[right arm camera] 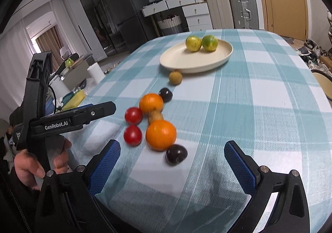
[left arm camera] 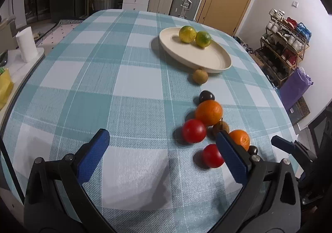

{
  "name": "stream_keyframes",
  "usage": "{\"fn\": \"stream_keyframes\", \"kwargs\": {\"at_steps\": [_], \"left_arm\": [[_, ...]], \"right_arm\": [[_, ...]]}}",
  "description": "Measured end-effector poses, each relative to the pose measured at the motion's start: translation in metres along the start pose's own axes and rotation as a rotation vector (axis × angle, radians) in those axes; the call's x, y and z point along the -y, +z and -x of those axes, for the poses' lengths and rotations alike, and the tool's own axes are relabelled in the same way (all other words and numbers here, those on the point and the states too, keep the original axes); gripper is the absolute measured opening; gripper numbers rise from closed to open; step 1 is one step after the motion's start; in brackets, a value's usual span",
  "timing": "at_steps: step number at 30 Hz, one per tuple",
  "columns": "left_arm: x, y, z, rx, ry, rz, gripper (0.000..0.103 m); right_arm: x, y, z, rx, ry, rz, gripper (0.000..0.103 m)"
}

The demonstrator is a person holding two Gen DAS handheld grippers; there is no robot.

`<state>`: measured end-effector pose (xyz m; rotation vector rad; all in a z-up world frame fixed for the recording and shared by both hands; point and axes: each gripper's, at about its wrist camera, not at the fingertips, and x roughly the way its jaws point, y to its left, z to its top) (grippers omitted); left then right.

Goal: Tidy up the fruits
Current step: 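Lower the right tool onto the dark plum and close it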

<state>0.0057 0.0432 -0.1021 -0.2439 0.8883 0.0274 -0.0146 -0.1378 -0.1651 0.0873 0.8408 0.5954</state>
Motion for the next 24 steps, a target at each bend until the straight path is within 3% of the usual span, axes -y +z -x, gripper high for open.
{"fn": "stream_keyframes", "kwargs": {"at_steps": [3,7,12,15,17,24], "left_arm": [[-0.003,-0.003,-0.004,-0.010,0.002,0.004,0.102],[-0.008,-0.005,-0.008,-0.021,0.005,0.017,0.102],[-0.012,-0.008,-0.010,-0.028,0.007,0.022,0.102],[-0.012,-0.009,-0.011,-0.033,0.003,0.021,0.102],[-0.011,-0.010,-0.011,-0.034,-0.002,0.020,0.102],[-0.010,-0.012,-0.010,-0.042,-0.004,0.018,0.102]], "right_arm": [[0.000,-0.004,-0.006,-0.017,-0.004,0.004,0.100],[0.001,-0.008,-0.013,-0.039,-0.011,0.004,0.084],[0.003,-0.010,-0.019,-0.056,-0.015,-0.003,0.078],[0.001,-0.009,-0.021,-0.061,-0.011,0.005,0.068],[0.001,-0.009,-0.023,-0.064,-0.012,0.009,0.066],[0.002,-0.009,-0.025,-0.071,0.002,0.007,0.036]]}}
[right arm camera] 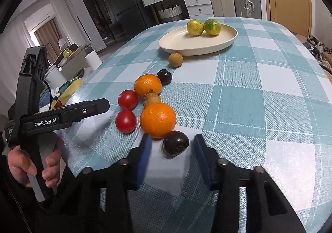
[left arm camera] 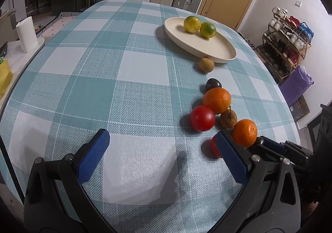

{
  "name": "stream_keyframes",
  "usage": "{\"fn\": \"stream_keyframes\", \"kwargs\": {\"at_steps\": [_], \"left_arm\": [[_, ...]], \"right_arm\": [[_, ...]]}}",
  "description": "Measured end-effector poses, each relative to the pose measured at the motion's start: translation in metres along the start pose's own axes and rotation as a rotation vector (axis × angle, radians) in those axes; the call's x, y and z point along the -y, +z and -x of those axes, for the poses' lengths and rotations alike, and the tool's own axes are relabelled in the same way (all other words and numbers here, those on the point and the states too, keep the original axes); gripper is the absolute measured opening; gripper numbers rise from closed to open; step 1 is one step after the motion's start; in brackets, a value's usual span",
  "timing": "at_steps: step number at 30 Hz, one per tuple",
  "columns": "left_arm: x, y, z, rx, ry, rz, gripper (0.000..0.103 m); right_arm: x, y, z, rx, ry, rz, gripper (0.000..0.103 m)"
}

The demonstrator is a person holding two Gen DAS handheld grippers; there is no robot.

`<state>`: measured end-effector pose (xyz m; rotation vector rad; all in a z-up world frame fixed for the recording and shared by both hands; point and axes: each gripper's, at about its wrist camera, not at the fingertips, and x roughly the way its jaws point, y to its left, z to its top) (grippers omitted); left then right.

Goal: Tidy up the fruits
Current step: 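Lower the right tool onto the dark plum and close it, then grasp the red tomato with the left tool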

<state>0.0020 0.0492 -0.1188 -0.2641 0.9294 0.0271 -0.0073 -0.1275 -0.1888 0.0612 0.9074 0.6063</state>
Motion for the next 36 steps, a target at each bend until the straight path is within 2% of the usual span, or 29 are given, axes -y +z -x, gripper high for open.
{"fn": "stream_keyframes", "kwargs": {"at_steps": [1,3,11,18,25,28,31,35,36], "left_arm": [[0.001,0.000,0.000,0.001,-0.002,-0.002,0.102],[0.003,0.000,0.001,0.002,-0.007,-0.005,0.102],[0.016,-0.002,0.002,-0.013,-0.045,-0.033,0.102],[0.025,-0.004,-0.006,-0.070,-0.103,-0.033,0.102],[0.034,-0.006,-0.015,-0.099,-0.112,-0.057,0.102],[0.039,-0.008,-0.016,-0.087,-0.091,-0.085,0.097],[0.044,-0.007,-0.019,-0.086,-0.085,-0.105,0.089],[0.047,-0.006,-0.019,-0.084,-0.097,-0.115,0.075],[0.047,-0.006,-0.020,-0.086,-0.106,-0.116,0.068]], "right_arm": [[0.000,0.000,0.000,-0.008,0.005,-0.001,0.028],[0.002,0.000,0.000,-0.013,0.003,-0.006,0.025],[0.001,-0.005,0.010,0.018,0.015,0.007,0.025],[0.006,-0.006,0.021,0.048,0.020,-0.003,0.025],[0.013,-0.008,0.027,0.065,0.022,-0.027,0.025],[0.015,-0.009,0.029,0.073,0.029,-0.028,0.025],[0.015,-0.012,0.032,0.083,0.038,-0.029,0.025],[0.018,-0.015,0.034,0.087,0.047,-0.039,0.025],[0.019,-0.016,0.035,0.088,0.049,-0.042,0.025]]}}
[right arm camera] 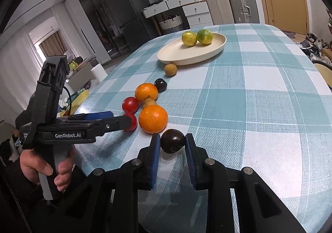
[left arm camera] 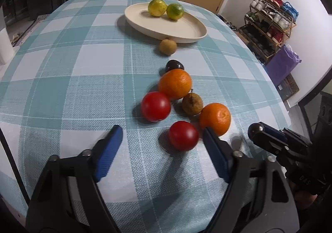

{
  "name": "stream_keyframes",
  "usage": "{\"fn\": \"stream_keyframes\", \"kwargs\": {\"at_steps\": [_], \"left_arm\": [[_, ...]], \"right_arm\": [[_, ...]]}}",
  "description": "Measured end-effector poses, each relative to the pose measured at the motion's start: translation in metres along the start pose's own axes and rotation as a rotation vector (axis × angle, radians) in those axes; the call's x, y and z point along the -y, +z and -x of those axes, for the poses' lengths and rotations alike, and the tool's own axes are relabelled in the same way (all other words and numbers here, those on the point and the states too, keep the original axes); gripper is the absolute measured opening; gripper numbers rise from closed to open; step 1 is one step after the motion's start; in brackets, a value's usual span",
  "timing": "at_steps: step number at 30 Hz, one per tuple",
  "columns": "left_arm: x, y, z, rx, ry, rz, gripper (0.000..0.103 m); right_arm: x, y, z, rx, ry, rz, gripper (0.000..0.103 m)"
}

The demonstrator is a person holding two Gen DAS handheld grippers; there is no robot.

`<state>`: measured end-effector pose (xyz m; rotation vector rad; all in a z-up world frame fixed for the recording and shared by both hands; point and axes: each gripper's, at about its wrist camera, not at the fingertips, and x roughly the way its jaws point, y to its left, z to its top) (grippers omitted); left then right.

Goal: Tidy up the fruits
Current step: 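Grasp the red tomato with the left tool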

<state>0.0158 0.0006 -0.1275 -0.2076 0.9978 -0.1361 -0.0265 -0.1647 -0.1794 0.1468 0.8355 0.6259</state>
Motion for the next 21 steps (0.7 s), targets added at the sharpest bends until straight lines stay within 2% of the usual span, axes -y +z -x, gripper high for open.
{"fn": "stream_keyframes", "kwargs": {"at_steps": [4,6,7,9,12,21], "left_arm": [[0.003,0.000,-0.001,-0.006,-0.039,-0.008,0.048],[0.007,-0.001,-0.002,-0.019,-0.067,-0.018,0.031],[0.009,-0.002,-0.003,-0.028,-0.077,-0.026,0.028],[0.011,-0.003,-0.003,-0.031,-0.091,-0.041,0.027],[0.011,-0.004,0.000,-0.027,-0.155,-0.035,0.027],[0.005,0.007,0.019,0.026,-0.163,-0.039,0.027]], "right_arm": [[0.004,-0.002,0.003,0.008,0.007,-0.013,0.025],[0.004,-0.002,0.005,0.013,0.007,-0.014,0.025],[0.004,-0.002,0.005,0.014,0.011,-0.014,0.025],[0.005,-0.001,0.006,0.018,0.010,-0.014,0.025],[0.004,-0.001,0.007,0.023,0.012,-0.012,0.025],[0.003,0.001,0.008,0.031,0.014,-0.012,0.025]]}}
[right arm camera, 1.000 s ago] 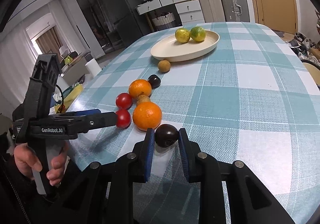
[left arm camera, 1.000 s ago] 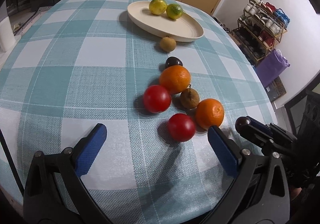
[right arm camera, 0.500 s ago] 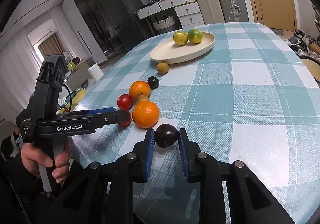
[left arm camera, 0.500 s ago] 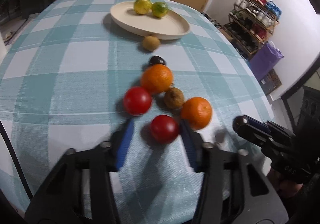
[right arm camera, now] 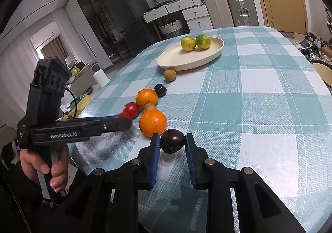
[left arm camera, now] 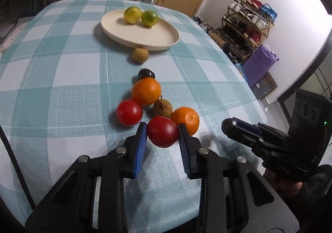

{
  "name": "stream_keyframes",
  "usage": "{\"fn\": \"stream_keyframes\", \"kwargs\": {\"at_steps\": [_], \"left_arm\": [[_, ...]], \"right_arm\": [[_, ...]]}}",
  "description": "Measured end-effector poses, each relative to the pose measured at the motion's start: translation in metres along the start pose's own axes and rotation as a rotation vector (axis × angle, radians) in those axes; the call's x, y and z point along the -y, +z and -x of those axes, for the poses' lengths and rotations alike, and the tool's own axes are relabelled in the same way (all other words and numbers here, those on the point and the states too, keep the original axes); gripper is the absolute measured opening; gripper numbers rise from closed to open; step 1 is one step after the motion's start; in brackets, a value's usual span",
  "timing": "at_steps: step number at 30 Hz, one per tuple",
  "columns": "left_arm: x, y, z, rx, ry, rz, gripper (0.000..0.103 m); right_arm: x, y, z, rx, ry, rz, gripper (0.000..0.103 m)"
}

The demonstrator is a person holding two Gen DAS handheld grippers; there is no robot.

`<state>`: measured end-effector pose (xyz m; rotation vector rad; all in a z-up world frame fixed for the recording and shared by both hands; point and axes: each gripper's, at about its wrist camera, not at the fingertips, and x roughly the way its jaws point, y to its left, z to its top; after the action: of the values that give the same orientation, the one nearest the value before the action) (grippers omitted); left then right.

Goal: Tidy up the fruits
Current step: 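Grasp the red tomato with the left tool, then carry the plum with the right tool while the left tool carries the tomato onto the plate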

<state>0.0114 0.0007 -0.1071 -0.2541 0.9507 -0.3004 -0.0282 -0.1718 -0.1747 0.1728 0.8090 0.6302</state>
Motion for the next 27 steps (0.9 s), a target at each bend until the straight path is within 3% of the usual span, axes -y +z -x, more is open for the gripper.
{"fn": "stream_keyframes", "kwargs": {"at_steps": [12,27], "left_arm": [[-0.017,0.032,0.022,0.062,0.027,-0.012,0.027],[-0.034,0.102,0.016,0.107,0.003,-0.005,0.027]], "right_arm": [[-0.006,0.022,-0.008,0.012,0.007,0.025,0.025],[-0.021,0.094,-0.035,0.063,0.050,0.085,0.025]]}}
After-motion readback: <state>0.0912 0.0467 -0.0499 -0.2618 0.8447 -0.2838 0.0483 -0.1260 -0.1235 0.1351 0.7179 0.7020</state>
